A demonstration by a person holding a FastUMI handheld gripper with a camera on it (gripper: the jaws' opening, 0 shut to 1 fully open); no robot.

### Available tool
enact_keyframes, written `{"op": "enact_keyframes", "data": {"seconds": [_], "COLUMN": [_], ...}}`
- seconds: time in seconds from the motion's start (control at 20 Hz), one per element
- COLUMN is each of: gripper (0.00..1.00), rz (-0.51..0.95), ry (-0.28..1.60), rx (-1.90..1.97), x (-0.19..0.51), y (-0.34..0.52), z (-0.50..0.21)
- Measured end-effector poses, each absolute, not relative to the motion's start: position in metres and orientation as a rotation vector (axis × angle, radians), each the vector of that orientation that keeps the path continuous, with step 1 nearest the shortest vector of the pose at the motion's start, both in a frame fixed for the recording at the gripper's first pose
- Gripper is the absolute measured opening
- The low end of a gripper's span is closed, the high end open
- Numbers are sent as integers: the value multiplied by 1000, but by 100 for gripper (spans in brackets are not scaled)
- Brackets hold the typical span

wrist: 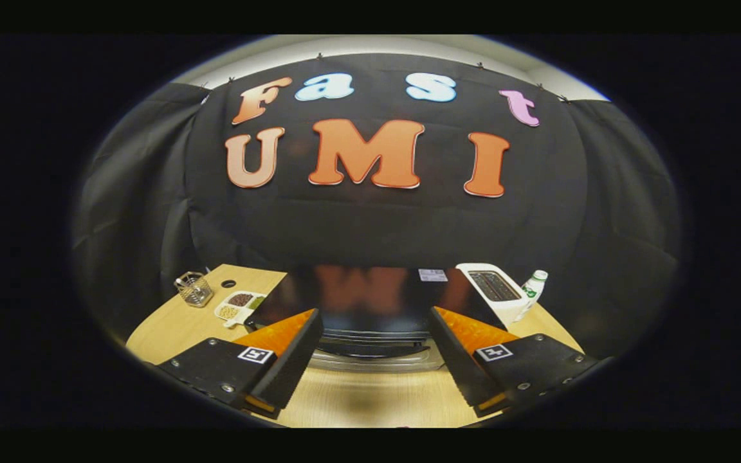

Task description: Open the toaster oven, put the food inside, and close the toaster oven door.

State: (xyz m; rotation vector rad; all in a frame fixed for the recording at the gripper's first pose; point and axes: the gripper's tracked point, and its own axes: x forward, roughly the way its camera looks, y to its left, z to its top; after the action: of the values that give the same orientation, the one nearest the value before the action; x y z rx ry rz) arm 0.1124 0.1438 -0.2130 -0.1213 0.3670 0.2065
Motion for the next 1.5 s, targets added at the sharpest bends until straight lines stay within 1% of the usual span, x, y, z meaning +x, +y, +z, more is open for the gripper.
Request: {"op": "enact_keyframes", "data": {"seconds": [0.4,0.8,1.15,1.5], "gripper": [99,99,100,99], "rz": [199,182,175,169], "ry": [493,520,552,591], "rx": [-113,-55,-70,-67], "x": [125,124,86,39], "y": [150,150,141,130], "z": [-266,-275,-280,-301]}}
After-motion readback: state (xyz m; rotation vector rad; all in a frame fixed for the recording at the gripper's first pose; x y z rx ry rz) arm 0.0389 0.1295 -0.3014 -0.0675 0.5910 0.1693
